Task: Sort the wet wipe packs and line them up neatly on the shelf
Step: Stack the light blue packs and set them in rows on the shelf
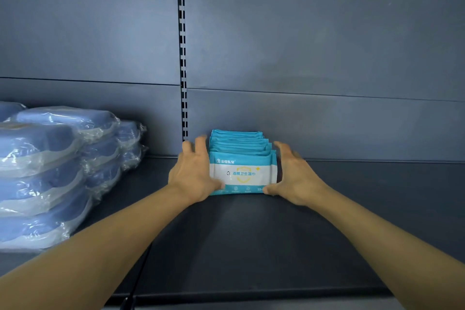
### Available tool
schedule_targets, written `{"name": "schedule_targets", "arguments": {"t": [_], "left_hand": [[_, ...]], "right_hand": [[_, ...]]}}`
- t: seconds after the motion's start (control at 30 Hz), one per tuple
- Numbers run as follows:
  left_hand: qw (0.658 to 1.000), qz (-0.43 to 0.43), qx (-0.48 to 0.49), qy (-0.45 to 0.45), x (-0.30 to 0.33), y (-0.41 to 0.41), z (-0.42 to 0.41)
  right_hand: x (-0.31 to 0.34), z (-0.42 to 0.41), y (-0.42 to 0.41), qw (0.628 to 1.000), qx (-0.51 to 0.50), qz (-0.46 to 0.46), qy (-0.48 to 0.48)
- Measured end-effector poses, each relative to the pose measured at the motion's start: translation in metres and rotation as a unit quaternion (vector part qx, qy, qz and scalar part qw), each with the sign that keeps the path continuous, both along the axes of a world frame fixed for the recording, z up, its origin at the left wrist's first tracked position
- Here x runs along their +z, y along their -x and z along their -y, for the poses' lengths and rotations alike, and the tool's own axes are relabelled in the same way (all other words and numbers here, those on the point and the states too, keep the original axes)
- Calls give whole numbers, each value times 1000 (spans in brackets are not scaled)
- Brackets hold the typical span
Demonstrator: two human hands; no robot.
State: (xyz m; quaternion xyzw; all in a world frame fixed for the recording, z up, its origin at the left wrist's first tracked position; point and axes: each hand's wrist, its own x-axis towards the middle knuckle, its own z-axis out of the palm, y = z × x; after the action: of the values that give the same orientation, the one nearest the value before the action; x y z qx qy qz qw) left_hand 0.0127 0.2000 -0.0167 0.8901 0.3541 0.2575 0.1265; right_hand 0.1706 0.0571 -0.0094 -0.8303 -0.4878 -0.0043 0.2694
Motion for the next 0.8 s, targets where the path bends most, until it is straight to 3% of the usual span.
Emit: {"name": "schedule_targets", "arguments": {"t": [0.2, 0.37, 0.47, 0.53, 0.63, 0.8], "left_hand": [[994, -74, -84, 1, 6, 0, -15], [995, -62, -80, 5, 3, -2, -16], [993, -13, -100, 67, 9, -2, -18], [986, 39, -104, 125, 19, -2, -17], [983, 79, -71, 147, 33, -9, -24], [979, 89, -16, 184, 47, -31, -48]], "right_hand": [[10, -1, -9, 996, 46, 33, 73], [5, -5, -12, 996, 58, 31, 65], [11, -3, -14, 994, 65, -4, 85], [21, -2, -15, 994, 64, -68, 64], [36, -10, -24, 981, 32, -184, -47], [40, -43, -47, 989, -25, -130, -65]]}}
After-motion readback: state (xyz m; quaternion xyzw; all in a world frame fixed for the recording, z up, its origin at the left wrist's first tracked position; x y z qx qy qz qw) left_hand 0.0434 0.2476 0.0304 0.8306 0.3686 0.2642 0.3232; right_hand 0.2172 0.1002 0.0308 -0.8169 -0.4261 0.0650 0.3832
